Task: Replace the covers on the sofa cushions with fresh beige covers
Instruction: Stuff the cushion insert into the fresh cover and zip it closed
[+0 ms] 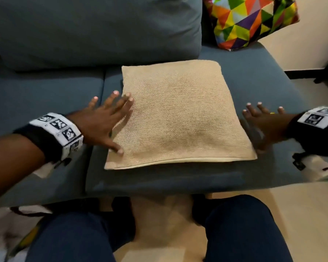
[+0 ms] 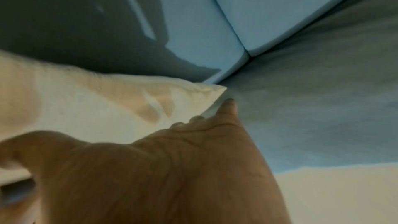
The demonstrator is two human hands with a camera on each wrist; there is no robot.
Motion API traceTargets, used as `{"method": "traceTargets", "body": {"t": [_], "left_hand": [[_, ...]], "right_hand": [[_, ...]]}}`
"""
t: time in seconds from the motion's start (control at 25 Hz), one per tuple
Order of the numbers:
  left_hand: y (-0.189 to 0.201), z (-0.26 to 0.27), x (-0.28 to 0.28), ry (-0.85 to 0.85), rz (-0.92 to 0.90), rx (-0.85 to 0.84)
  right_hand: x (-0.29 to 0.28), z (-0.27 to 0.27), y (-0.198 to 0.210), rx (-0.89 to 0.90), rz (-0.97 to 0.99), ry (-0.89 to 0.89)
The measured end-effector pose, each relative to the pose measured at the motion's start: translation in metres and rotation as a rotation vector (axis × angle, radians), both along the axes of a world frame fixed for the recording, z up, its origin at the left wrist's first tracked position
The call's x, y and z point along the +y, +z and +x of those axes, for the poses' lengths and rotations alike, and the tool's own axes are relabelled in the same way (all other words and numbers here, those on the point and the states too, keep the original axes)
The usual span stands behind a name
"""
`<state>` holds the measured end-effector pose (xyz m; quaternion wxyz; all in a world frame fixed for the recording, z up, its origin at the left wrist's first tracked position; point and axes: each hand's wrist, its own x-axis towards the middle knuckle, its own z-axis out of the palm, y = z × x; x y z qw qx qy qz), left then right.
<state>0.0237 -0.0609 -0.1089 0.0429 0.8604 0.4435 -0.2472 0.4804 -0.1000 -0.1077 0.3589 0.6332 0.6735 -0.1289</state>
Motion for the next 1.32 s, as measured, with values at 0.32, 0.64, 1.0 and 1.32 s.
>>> {"method": "traceTargets", "body": {"t": [0.32, 0.64, 1.0, 1.32], "left_hand": [[0.008, 0.113, 0.07, 0.114, -0.026, -0.154], [-0.053, 0.092, 0.069, 0.276, -0.174, -0.271], [-0.055, 0.075, 0.056, 0.321, -0.219, -0.346], [-0.039, 0.05, 0.049, 0.307, -0.28, -0.234]], "right_hand": [[0.1, -0.155, 0.023, 0.269, 0.232, 0.346], [0.112, -0.124, -0.042, 0.335, 0.192, 0.321], [0.089, -0.07, -0.051, 0.423, 0.147, 0.115], [0.079, -0.044, -0.031, 0.317, 0.011, 0.028]]}}
